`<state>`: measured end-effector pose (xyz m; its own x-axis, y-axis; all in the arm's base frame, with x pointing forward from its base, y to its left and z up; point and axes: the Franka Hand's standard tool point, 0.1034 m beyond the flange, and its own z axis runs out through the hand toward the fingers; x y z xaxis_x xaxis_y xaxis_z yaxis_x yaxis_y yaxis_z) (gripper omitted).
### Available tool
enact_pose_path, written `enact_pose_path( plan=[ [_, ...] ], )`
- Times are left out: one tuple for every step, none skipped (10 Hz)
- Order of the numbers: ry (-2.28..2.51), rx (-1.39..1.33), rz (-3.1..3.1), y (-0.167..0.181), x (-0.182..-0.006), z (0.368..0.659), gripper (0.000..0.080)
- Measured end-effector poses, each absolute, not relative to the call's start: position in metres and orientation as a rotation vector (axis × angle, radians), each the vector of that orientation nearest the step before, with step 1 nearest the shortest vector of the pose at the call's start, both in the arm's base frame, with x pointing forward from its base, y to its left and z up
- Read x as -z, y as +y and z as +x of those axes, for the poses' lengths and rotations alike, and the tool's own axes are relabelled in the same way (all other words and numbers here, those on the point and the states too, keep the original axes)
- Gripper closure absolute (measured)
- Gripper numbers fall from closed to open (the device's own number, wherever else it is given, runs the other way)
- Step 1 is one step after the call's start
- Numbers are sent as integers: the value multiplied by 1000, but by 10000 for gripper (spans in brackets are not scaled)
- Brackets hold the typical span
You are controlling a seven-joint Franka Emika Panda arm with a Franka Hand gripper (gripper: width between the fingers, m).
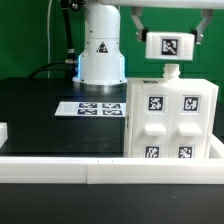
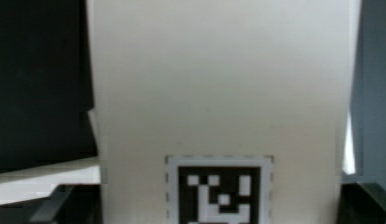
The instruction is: Assemble cabinet
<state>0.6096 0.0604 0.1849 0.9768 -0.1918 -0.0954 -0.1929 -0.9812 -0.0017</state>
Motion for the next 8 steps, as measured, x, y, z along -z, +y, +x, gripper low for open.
enact_pose_path(
  plan=[
    [288, -164, -3115, 66, -178, 607, 236],
    [286, -166, -3116, 66, -177, 607, 236],
    [287, -168, -3116, 65, -177, 607, 236],
    [287, -168, -3116, 65, -176, 607, 236],
    [258, -149, -3118, 64, -175, 608, 236],
    [229, -108, -3118, 61, -175, 609, 236],
    [210, -101, -3120, 61, -175, 612, 236],
    [185, -94, -3123, 61, -175, 618, 236]
  ],
)
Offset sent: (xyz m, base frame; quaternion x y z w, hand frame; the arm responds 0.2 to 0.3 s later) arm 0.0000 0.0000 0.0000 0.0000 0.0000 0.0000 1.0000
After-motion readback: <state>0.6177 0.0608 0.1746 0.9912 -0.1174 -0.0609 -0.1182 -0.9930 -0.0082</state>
